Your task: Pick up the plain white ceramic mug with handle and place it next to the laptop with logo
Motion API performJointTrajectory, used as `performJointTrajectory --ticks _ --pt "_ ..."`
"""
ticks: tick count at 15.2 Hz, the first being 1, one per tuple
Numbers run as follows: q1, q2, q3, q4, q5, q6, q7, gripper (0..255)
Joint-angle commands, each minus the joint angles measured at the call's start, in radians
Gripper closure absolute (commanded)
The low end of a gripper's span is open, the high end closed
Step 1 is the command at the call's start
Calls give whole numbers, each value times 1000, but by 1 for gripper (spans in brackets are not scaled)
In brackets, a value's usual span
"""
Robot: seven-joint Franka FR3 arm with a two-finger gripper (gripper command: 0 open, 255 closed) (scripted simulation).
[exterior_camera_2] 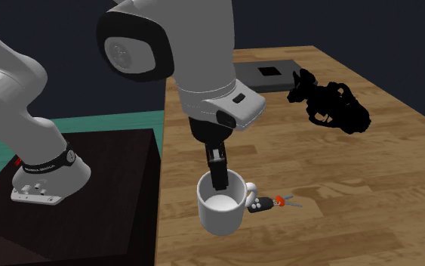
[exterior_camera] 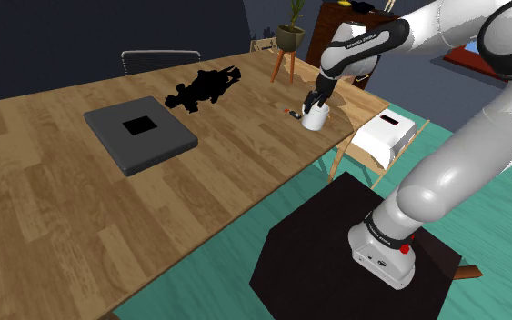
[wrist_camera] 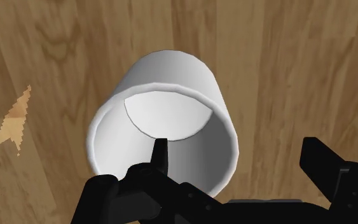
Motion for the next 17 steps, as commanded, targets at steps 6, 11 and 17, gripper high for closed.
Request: performJointTrajectory --ticks 6,11,17 --pt "2 62 -5 -21 33 79 -27 0" --pt "2 62 -5 -21 33 79 -27 0" --pt "2 62 -5 -21 33 78 -27 255"
